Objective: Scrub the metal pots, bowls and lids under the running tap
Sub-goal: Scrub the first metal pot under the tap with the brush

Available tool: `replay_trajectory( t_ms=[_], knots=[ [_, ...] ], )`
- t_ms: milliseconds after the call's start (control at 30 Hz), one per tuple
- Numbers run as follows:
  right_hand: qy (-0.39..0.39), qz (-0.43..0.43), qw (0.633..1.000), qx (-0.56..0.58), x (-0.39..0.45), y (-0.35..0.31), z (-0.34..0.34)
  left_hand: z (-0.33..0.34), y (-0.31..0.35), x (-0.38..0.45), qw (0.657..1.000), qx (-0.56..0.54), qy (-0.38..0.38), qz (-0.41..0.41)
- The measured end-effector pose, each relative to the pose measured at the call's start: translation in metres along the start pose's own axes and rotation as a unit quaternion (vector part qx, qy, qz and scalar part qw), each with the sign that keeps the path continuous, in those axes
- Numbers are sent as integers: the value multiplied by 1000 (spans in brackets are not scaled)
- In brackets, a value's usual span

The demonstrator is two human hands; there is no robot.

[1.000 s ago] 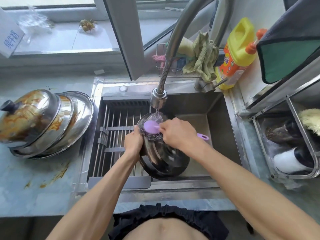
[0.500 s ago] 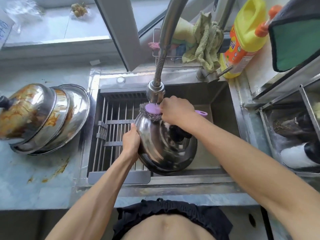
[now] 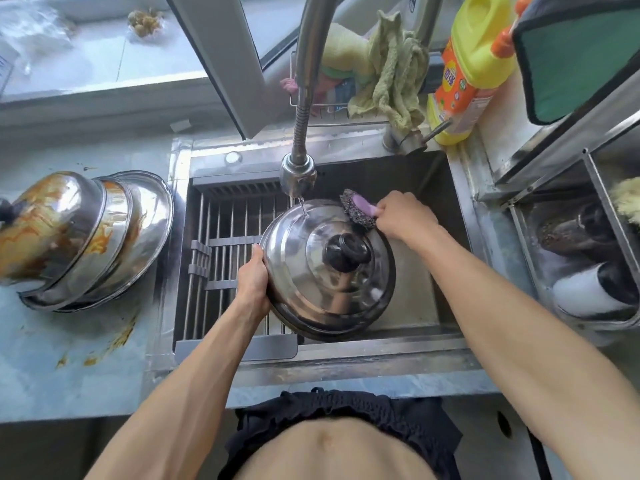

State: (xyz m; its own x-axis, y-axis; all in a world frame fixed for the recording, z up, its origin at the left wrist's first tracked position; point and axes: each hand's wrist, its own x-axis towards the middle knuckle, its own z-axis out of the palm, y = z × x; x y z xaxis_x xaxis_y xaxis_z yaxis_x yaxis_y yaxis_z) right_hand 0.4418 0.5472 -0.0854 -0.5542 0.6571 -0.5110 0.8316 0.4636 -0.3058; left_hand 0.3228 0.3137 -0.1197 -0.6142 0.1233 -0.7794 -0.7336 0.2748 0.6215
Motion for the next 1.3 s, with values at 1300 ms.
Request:
replay_trajectory(
  t_ms=[1300],
  knots=[
    [117,-54,992,15,-60,-31,-10,-14,22,-17,997,-7,-28,67]
  ],
)
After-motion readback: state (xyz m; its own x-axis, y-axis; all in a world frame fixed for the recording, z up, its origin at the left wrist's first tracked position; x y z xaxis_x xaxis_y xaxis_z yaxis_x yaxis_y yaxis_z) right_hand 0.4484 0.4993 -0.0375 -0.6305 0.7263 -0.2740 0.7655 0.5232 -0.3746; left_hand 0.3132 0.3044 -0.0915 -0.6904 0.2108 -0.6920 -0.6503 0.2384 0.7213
